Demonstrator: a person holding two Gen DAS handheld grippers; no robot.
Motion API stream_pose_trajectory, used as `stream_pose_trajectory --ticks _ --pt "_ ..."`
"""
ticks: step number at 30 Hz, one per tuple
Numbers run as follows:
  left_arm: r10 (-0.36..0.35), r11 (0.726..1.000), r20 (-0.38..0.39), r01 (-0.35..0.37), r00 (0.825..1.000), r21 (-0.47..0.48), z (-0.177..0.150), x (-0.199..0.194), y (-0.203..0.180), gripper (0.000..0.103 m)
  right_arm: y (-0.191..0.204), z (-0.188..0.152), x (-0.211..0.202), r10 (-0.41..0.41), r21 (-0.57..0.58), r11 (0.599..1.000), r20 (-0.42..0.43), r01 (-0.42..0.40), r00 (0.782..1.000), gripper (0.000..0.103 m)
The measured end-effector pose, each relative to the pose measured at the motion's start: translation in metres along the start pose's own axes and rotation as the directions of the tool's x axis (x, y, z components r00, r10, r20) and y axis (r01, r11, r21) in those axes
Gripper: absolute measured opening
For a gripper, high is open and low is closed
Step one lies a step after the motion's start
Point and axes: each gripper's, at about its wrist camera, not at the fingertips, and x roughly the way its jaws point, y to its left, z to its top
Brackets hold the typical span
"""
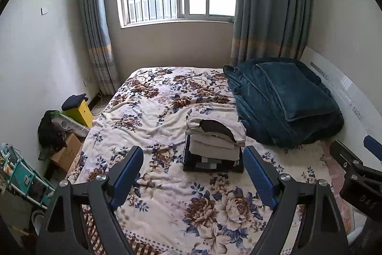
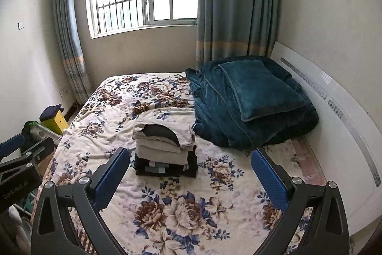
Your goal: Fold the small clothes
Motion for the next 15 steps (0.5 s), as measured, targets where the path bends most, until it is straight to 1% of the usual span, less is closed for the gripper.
stream_pose_trajectory --ticks 2,5,15 --pt "0.001 1.000 0.003 -0.001 1.000 0.003 0.0005 -0.0002 -0.0009 0.103 0.0005 -0.0012 0.0023 -0.003 0.000 1.000 -0.002 0.003 1.000 0.103" --pt "0.003 1.000 0.014 -0.003 1.000 -0.002 -0.0002 -0.0056 -0.0033 0.103 0.0007 -0.0009 0.0034 -0.006 0.002 1.000 -0.002 0.006 1.000 0.103" --pt "0.004 1.000 0.015 -0.004 1.000 -0.014 0.0021 -0.0067 -0.0018 0.103 0.0014 -0.0027 0.0034 -0.011 0.002 1.000 0.004 0.011 1.000 0.103"
